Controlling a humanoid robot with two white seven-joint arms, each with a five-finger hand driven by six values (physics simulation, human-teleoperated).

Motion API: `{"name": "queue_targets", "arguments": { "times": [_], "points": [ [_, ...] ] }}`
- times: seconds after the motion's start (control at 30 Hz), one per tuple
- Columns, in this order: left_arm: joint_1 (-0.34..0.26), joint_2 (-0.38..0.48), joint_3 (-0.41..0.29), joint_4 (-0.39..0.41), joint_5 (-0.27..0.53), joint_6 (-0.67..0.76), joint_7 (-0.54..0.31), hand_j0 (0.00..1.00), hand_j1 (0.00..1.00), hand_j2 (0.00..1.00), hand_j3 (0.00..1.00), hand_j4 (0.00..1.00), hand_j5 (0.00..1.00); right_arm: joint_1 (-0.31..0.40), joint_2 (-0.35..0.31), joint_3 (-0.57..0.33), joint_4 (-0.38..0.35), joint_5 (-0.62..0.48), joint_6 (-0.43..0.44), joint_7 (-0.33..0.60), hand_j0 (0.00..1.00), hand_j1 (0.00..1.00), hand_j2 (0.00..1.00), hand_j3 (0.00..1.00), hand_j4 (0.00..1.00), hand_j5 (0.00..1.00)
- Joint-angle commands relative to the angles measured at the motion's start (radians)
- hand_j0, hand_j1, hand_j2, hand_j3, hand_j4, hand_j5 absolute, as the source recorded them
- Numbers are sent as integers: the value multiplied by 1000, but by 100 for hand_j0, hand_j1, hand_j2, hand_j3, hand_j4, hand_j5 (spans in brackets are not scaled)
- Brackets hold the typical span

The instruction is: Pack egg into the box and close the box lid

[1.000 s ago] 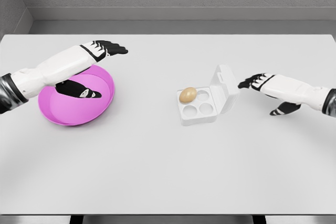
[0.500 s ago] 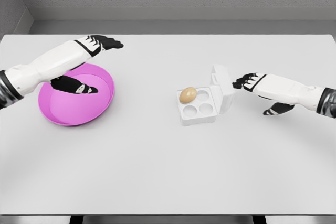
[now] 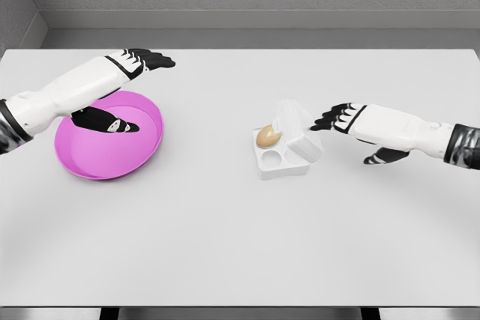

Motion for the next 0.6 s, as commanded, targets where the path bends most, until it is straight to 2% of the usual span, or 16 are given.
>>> {"name": "queue_targets", "arguments": {
  "times": [0.0,0.13,0.2,0.3,0.57],
  "points": [
    [0,1,1,0,5,1,1,100,100,100,100,100,100,0,-1,0,-25,-6,2,-1,100,100,100,100,100,100],
    [0,2,1,-2,6,1,1,100,100,100,100,100,100,-2,-9,-10,-15,-5,5,-1,100,100,100,100,100,100],
    [0,2,1,-2,6,0,1,100,100,100,100,100,100,-6,-39,-18,2,-5,5,-1,100,100,100,100,100,100],
    [2,1,1,-2,6,0,1,100,100,100,100,100,100,18,-67,-90,16,-6,-1,-2,100,100,100,100,100,100],
    [5,2,1,-5,5,0,1,100,100,100,100,100,100,37,-73,-96,31,-8,-2,-2,100,100,100,100,100,100]
  ]
}}
